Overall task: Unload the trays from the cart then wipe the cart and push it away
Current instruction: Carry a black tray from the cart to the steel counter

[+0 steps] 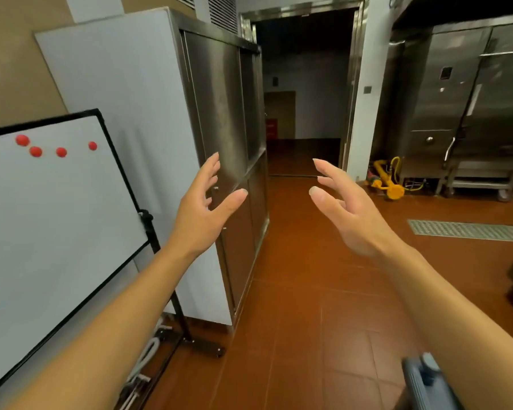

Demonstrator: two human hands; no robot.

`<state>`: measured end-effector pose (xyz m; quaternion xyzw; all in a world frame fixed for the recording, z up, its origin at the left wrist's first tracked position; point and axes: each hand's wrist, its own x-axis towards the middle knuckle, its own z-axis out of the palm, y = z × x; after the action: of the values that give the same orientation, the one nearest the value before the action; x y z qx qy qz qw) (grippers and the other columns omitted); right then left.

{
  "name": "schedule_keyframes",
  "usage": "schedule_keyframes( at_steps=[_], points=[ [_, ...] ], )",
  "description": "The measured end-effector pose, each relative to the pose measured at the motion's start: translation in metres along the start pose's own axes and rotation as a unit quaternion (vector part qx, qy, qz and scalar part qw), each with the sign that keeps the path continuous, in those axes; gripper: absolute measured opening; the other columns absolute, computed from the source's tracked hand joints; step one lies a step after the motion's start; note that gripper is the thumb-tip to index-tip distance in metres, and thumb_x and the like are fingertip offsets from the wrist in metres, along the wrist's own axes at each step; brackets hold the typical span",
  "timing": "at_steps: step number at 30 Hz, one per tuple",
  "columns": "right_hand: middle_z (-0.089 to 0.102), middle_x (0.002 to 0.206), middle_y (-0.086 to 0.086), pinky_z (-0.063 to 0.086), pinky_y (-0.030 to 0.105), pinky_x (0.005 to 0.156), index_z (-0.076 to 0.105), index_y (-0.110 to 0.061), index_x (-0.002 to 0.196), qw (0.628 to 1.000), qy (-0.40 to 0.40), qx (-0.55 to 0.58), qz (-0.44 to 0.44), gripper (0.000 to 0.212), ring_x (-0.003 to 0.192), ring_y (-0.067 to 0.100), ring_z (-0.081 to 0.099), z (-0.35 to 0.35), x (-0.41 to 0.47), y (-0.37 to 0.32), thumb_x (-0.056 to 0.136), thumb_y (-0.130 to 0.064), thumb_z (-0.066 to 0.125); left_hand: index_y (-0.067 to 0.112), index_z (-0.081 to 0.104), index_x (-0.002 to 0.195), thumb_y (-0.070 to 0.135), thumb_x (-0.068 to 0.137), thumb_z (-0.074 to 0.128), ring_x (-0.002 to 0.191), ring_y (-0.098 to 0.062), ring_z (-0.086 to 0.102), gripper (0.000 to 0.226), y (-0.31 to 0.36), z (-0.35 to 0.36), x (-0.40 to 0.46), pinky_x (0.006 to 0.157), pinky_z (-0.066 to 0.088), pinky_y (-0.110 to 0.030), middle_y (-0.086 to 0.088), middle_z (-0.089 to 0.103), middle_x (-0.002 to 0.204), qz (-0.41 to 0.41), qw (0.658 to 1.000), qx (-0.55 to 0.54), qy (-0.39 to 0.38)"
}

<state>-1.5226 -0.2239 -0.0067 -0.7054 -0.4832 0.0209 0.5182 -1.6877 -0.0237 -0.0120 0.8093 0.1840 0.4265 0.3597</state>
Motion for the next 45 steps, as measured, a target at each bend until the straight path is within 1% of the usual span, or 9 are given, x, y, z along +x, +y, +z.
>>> schedule_keyframes(
  at_steps=[8, 13, 16, 20, 28, 33, 35, 40, 45],
  points=[
    [0.032, 0.162, -0.019, 0.041, 0.046, 0.116, 0.028, -0.051, 0.154, 0.999, -0.002, -0.001, 0.033, 0.081, 0.144, 0.003, 0.037, 0.017, 0.093, 0.093, 0.081, -0.082, 0.043, 0.048, 0.027, 0.155, 0.068, 0.082, 0.059, 0.147, -0.007, 0.036, 0.082, -0.079, 0.07, 0.104, 0.119, 0.038, -0.047, 0.019, 0.034, 0.161, 0.006, 0.999, -0.007, -0.042],
    [0.035, 0.161, -0.017, 0.041, 0.048, 0.116, 0.029, -0.05, 0.154, 0.998, 0.026, -0.026, 0.045, 0.081, 0.143, 0.005, 0.039, 0.01, 0.178, 0.133, 0.081, -0.083, 0.043, 0.047, 0.025, 0.155, 0.071, 0.082, 0.058, 0.147, -0.006, 0.035, 0.084, -0.122, 0.117, 0.2, 0.119, 0.037, -0.05, 0.021, 0.032, 0.162, 0.023, 0.996, -0.046, -0.073],
    [0.034, 0.161, -0.016, 0.04, 0.042, 0.115, 0.029, -0.049, 0.154, 0.997, 0.052, -0.048, 0.035, 0.08, 0.143, 0.003, 0.038, 0.0, 0.23, 0.145, 0.082, -0.081, 0.043, 0.051, 0.025, 0.153, 0.079, 0.076, 0.056, 0.147, -0.005, 0.035, 0.088, -0.127, 0.141, 0.259, 0.12, 0.036, -0.05, 0.021, 0.032, 0.162, 0.047, 0.992, -0.066, -0.097],
    [0.033, 0.162, -0.019, 0.038, 0.035, 0.112, 0.028, -0.05, 0.154, 0.994, 0.093, -0.053, 0.014, 0.072, 0.143, 0.0, 0.036, -0.022, 0.301, 0.157, 0.088, -0.074, 0.045, 0.052, 0.024, 0.151, 0.08, 0.073, 0.056, 0.147, -0.008, 0.036, 0.089, -0.115, 0.173, 0.342, 0.119, 0.037, -0.053, 0.018, 0.032, 0.163, 0.086, 0.985, -0.104, -0.111],
    [0.035, 0.161, -0.018, 0.041, 0.03, 0.111, 0.031, -0.04, 0.156, 0.979, 0.179, -0.077, -0.066, 0.08, 0.143, 0.0, 0.039, -0.099, 0.416, 0.198, 0.085, -0.074, 0.042, 0.044, 0.025, 0.156, 0.073, 0.079, 0.059, 0.146, -0.006, 0.036, 0.089, -0.089, 0.272, 0.483, 0.119, 0.037, -0.051, 0.016, 0.033, 0.162, 0.184, 0.965, -0.143, -0.118],
    [0.039, 0.159, -0.017, 0.042, 0.045, 0.115, 0.031, -0.038, 0.157, 0.968, 0.205, -0.102, -0.101, 0.081, 0.143, 0.0, 0.039, -0.18, 0.479, 0.235, 0.086, -0.074, 0.045, 0.043, 0.025, 0.157, 0.07, 0.081, 0.06, 0.145, -0.001, 0.037, 0.088, -0.059, 0.35, 0.567, 0.12, 0.036, -0.048, 0.019, 0.035, 0.161, 0.244, 0.942, -0.19, -0.13],
    [0.04, 0.158, -0.017, 0.042, 0.046, 0.116, 0.032, -0.039, 0.157, 0.963, 0.225, -0.11, -0.103, 0.081, 0.143, 0.001, 0.039, -0.218, 0.505, 0.247, 0.085, -0.074, 0.045, 0.043, 0.025, 0.157, 0.07, 0.081, 0.06, 0.144, 0.0, 0.037, 0.087, -0.039, 0.377, 0.604, 0.12, 0.036, -0.046, 0.019, 0.036, 0.16, 0.269, 0.934, -0.2, -0.125],
    [0.043, 0.155, -0.017, 0.044, 0.027, 0.108, 0.033, -0.04, 0.156, 0.946, 0.269, -0.136, -0.119, 0.075, 0.137, -0.006, 0.043, -0.303, 0.539, 0.268, 0.089, -0.07, 0.045, 0.034, 0.028, 0.158, 0.076, 0.079, 0.061, 0.144, -0.005, 0.042, 0.096, 0.001, 0.447, 0.669, 0.116, 0.039, -0.033, 0.012, 0.04, 0.16, 0.293, 0.901, -0.294, -0.122],
    [0.045, 0.153, -0.021, 0.046, 0.04, 0.111, 0.034, -0.039, 0.156, 0.926, 0.314, -0.188, -0.096, 0.071, 0.136, -0.006, 0.046, -0.375, 0.542, 0.308, 0.092, -0.068, 0.045, 0.034, 0.028, 0.159, 0.075, 0.08, 0.06, 0.146, -0.007, 0.039, 0.094, 0.037, 0.548, 0.702, 0.115, 0.037, -0.032, 0.011, 0.037, 0.162, 0.319, 0.872, -0.332, -0.165]
  ],
)
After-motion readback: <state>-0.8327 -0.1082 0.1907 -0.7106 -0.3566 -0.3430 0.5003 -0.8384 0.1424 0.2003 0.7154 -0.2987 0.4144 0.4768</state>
